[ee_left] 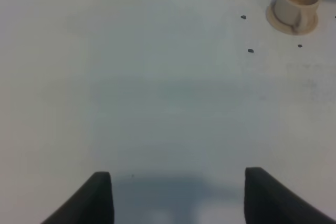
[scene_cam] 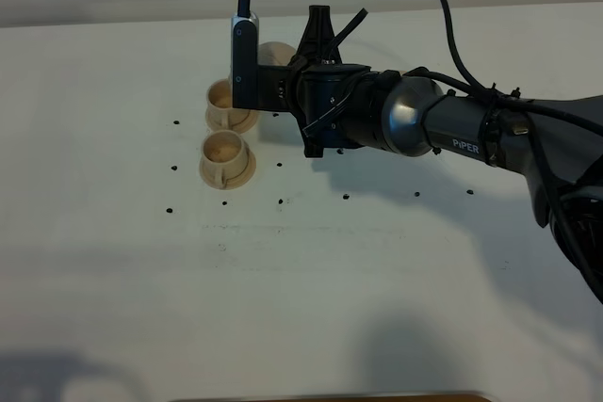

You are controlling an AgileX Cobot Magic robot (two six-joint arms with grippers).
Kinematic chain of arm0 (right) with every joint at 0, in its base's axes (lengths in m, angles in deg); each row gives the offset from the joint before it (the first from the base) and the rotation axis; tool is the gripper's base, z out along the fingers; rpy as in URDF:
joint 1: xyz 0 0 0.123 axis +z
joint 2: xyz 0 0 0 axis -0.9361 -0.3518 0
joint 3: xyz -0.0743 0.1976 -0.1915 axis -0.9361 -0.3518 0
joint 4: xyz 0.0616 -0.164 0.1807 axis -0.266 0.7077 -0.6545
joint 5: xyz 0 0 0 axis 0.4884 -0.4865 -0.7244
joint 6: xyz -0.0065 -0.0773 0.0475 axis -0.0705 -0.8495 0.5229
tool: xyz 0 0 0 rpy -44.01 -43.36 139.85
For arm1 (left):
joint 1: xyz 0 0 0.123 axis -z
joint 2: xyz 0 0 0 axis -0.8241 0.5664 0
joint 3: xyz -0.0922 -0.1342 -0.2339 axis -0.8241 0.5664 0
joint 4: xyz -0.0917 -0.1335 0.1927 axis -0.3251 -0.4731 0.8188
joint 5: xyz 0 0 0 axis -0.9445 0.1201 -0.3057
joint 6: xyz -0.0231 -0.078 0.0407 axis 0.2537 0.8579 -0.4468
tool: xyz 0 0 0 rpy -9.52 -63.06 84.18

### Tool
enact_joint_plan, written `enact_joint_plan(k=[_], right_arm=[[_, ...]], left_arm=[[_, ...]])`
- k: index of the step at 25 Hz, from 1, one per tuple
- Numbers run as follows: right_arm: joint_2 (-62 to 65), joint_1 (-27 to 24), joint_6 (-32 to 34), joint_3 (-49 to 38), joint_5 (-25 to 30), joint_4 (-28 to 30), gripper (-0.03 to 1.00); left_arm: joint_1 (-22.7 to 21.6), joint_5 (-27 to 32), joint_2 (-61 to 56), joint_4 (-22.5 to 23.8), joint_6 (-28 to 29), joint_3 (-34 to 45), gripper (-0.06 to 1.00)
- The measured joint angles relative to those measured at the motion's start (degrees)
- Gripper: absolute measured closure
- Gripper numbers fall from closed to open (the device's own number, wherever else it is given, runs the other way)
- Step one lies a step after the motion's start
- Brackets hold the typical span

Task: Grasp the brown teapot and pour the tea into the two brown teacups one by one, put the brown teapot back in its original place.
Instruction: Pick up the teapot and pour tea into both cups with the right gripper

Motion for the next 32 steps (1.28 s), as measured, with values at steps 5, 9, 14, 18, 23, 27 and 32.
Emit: enact_joint_plan(k=[5, 9, 14, 18, 23, 27, 32], right_arm=[[0.0, 0.0, -0.4, 0.19, 0.0, 0.0, 0.88], [0.0, 0.0, -0.51, 1.66, 0.0, -0.05, 0.88], [0.0, 0.0, -2.27, 1.9, 0.21, -0.05, 0.88], [0.0, 0.0, -3.71, 1.9, 0.28, -0.05, 0.88], [0.0, 0.0, -5.79, 1.9, 0.28, -0.05, 0.88], [0.0, 0.0, -7.24, 1.9, 0.28, -0.05, 0.88], [0.0, 0.05, -7.93, 1.9, 0.28, 0.0, 0.88]], left_arm=[[0.0, 0.0, 0.0, 0.0, 0.0, 0.0, 0.35], [0.0, 0.0, 0.0, 0.0, 0.0, 0.0, 0.35], [0.0, 0.0, 0.0, 0.0, 0.0, 0.0, 0.35], [0.0, 0.0, 0.0, 0.0, 0.0, 0.0, 0.35], [0.0, 0.0, 0.0, 0.0, 0.0, 0.0, 0.35], [0.0, 0.0, 0.0, 0.0, 0.0, 0.0, 0.35], [0.0, 0.0, 0.0, 0.0, 0.0, 0.0, 0.35]])
